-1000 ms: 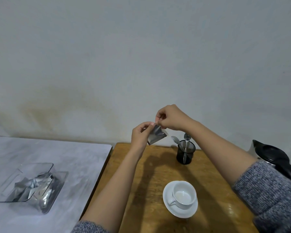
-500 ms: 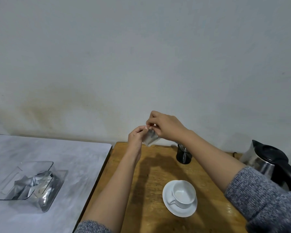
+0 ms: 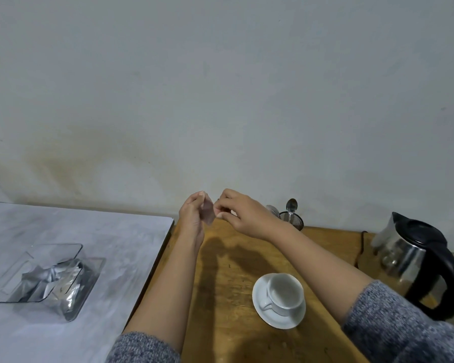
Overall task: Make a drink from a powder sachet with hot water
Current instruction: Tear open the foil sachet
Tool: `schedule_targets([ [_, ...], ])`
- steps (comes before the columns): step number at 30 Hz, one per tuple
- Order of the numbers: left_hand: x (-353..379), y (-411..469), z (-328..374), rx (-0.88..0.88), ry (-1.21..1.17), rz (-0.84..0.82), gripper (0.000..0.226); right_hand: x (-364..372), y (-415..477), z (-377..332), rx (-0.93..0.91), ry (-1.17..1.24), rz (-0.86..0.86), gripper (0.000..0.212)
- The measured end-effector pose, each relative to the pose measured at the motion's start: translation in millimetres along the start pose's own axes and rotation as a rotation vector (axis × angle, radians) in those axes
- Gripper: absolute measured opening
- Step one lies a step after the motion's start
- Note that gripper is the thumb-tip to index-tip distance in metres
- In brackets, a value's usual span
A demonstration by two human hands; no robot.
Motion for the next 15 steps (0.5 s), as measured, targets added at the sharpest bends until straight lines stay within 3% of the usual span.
schedule_targets([
  [10,-13,6,3,-0.074,-0.104,0.035,0.034,8,-4,-17,-0.063,0.168,0.080,0.011],
  [15,-24,12,13,0.024,-0.012,0.032,0.029,16,1,-19,-0.038,0.217,0.088,0.011],
])
Point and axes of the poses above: each hand's wrist, its own y-axis towards the middle knuckle, its own x-axis out of the palm, z = x × y, the point moved 9 cm from there along y, towards the middle knuckle, and after that the axes turned 14 degrees about z, right-handed, at the moved point
